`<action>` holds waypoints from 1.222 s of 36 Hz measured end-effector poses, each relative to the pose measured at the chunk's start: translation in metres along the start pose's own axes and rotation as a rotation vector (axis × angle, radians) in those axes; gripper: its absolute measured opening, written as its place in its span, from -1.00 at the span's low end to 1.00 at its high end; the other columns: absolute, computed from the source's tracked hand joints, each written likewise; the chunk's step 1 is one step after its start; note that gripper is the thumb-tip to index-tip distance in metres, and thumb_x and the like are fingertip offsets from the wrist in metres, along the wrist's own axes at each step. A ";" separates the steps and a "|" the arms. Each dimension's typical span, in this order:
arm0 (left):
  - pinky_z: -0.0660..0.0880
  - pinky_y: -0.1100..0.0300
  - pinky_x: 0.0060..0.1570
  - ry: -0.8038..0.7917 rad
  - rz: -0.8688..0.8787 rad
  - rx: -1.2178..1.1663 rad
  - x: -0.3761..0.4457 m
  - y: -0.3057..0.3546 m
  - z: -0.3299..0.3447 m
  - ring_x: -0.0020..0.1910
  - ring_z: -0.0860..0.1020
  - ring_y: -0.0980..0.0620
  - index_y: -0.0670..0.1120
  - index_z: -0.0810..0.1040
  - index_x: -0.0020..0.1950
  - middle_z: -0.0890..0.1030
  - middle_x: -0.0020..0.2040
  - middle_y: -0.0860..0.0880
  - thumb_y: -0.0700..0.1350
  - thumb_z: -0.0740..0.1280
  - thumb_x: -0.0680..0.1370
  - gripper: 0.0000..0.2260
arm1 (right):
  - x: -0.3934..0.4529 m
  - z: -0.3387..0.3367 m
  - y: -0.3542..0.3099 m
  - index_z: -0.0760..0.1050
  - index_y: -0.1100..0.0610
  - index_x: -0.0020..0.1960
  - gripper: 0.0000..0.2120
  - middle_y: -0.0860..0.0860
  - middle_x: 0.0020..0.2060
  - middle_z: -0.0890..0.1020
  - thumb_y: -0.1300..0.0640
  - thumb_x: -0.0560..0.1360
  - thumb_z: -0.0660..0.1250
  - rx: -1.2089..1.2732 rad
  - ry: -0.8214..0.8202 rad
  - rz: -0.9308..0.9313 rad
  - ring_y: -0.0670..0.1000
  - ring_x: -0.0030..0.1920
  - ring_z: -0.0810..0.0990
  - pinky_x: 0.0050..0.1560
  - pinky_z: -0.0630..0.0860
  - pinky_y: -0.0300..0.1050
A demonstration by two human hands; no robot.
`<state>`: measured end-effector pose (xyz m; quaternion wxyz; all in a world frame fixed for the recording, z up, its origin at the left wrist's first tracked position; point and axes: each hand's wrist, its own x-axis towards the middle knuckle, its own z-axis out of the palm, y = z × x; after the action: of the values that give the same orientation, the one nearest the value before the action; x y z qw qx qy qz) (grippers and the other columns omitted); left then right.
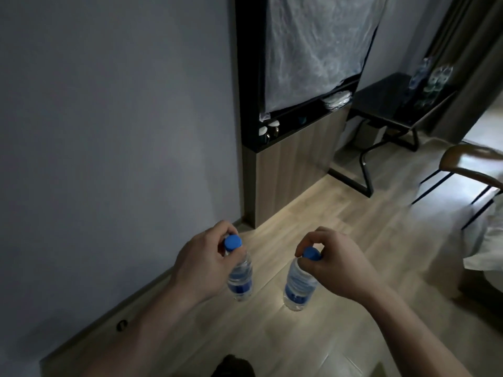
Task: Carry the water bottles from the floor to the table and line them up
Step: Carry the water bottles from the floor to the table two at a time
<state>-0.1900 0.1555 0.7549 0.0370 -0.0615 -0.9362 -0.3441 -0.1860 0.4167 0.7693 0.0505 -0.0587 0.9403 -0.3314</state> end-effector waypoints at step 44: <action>0.37 0.30 -0.37 -0.179 0.268 -0.020 0.523 0.172 0.233 -0.23 0.54 0.16 0.11 0.47 -0.07 0.57 -0.20 0.25 0.18 0.43 0.45 -0.77 | 0.358 -0.247 0.271 0.56 -0.14 -0.19 -0.86 -0.20 -0.10 0.59 0.09 0.45 0.44 0.039 0.174 0.263 -0.13 -0.06 0.61 -0.01 0.63 -0.15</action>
<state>-0.6897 0.4834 0.7466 -0.0015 -0.2165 -0.9157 -0.3385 -0.5940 0.7268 0.7698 0.0129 0.0951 0.9341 -0.3439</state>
